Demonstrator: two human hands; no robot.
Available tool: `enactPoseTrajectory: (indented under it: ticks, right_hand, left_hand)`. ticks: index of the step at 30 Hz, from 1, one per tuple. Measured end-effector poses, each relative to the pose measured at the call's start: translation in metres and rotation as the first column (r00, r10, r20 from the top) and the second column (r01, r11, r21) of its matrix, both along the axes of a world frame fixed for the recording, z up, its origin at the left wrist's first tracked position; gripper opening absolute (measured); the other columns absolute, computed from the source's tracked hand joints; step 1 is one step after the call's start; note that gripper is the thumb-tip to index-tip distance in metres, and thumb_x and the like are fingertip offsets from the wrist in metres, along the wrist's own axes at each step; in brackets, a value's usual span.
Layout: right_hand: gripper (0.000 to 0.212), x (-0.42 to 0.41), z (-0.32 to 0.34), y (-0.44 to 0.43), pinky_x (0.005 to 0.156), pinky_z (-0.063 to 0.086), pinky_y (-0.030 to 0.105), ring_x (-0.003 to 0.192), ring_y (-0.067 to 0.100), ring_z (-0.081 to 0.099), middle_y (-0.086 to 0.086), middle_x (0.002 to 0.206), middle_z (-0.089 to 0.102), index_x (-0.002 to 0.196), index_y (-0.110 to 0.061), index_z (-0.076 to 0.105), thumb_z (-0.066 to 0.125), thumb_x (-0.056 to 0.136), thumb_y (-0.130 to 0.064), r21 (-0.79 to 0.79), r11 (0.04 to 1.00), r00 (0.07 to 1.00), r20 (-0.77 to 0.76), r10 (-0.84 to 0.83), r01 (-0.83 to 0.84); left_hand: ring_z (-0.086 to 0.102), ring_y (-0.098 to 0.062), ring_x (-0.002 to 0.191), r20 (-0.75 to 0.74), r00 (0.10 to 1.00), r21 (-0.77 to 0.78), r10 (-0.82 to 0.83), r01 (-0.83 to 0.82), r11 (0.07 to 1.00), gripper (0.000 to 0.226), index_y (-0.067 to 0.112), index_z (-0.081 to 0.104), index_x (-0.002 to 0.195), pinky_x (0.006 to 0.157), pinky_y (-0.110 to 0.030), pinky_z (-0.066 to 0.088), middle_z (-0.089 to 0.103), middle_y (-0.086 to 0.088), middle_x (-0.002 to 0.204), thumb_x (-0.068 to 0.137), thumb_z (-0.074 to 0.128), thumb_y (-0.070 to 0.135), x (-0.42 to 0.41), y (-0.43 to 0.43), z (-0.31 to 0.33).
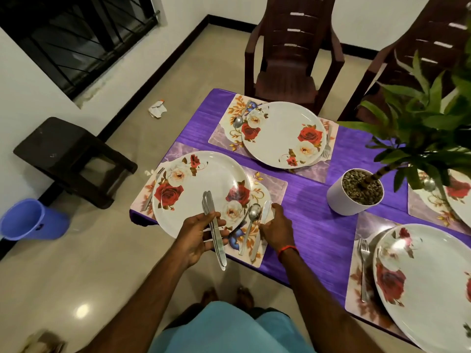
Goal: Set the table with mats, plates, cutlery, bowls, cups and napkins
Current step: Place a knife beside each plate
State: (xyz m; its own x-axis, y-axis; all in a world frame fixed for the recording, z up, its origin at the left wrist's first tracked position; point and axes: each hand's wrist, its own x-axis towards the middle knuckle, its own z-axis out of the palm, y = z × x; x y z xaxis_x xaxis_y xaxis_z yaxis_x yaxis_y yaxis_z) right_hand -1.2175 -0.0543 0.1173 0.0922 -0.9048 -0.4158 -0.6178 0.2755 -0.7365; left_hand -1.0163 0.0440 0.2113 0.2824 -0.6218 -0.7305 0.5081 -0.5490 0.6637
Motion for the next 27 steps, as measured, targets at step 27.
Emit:
enactPoseTrajectory:
  ticks: [27]
  right_hand:
    - [0.019, 0.181, 0.126, 0.001, 0.073, 0.051, 0.021, 0.084, 0.007, 0.068, -0.007, 0.095, 0.073, 0.108, -0.022, 0.073, 0.069, 0.094, -0.034, -0.135, 0.920, 0.879, 0.271, 0.392, -0.369]
  left_hand:
    - [0.074, -0.043, 0.097, 0.026, 1.000, -0.145, 0.004, 0.000, 0.989, 0.021, 0.007, 0.066, 0.121, 0.078, -0.053, 0.064, 0.077, -0.016, 0.110, 0.102, 0.058, 0.005, 0.099, 0.030, 0.034]
